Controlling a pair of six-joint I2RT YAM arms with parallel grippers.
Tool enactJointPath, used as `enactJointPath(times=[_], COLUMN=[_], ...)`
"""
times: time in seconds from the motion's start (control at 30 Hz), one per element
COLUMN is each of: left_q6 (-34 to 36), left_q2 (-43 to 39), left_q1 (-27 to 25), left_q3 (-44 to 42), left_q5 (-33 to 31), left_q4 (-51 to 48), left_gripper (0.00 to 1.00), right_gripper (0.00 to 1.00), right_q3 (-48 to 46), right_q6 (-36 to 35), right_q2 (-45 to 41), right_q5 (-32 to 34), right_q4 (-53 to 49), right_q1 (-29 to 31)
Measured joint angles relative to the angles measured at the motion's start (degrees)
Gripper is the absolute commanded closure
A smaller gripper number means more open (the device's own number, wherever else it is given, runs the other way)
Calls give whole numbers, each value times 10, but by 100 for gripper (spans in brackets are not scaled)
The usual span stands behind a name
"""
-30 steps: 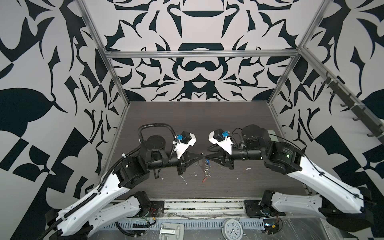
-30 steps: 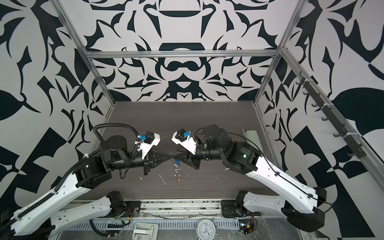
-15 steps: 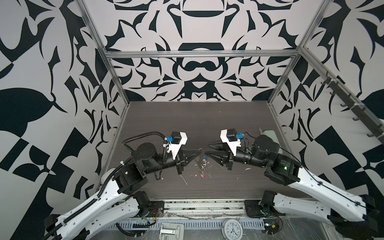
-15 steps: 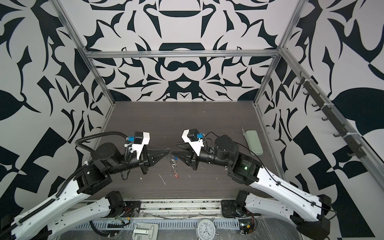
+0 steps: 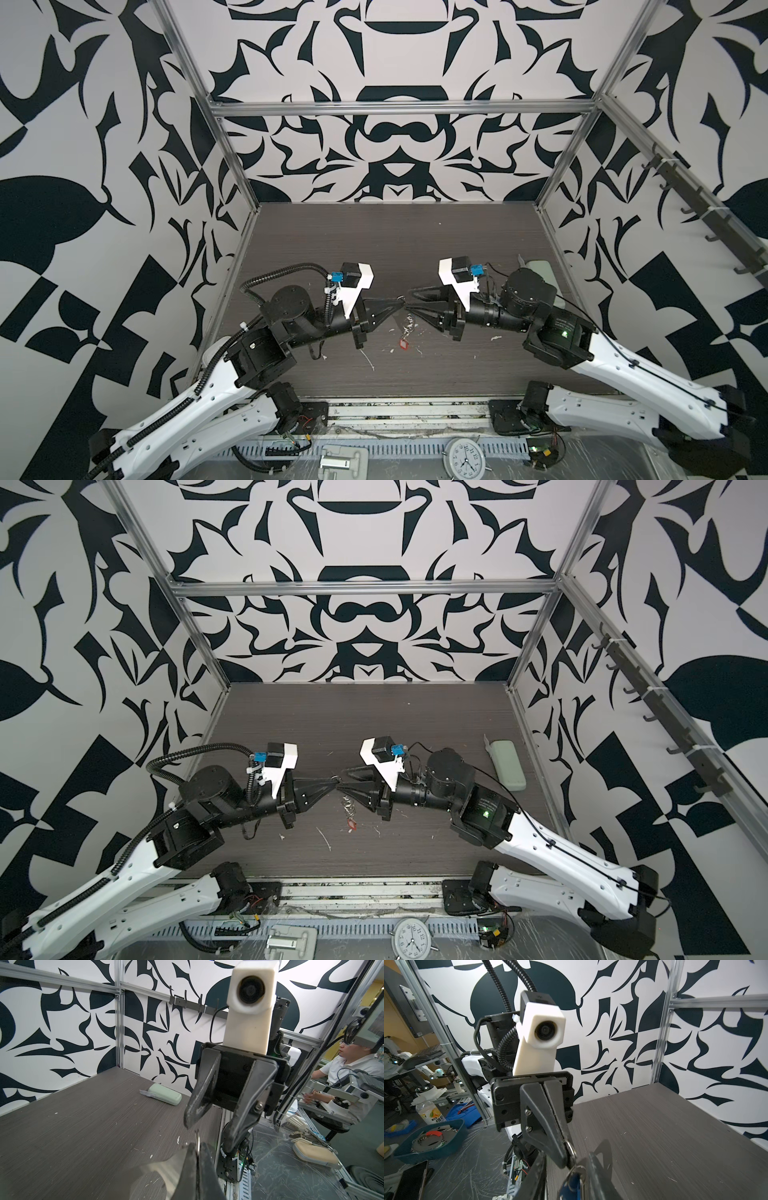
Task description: Remove the keys from the keyring
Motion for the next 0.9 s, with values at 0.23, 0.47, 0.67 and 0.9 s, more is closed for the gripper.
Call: enactJointPath(times=[0.23,0.47,0.67,0.9], left_q6=[-3,-7,-12,-12], left_q2=[0,1,5,-7], left_q1=[0,0,0,0], left_q3=[0,0,0,1], left_q5=[7,14,15,1], left_q4=[2,2,2,-30], left_gripper=[100,100,80,60], right_gripper=[82,100,100,100], right_q3=[0,0,0,12], right_q6=[2,0,-1,-6], right_q2=[1,0,0,1], right_q5=[-14,-19,-17,-17], right_q4=[2,0,-3,-70], right_q1=[0,-4,-7,-8])
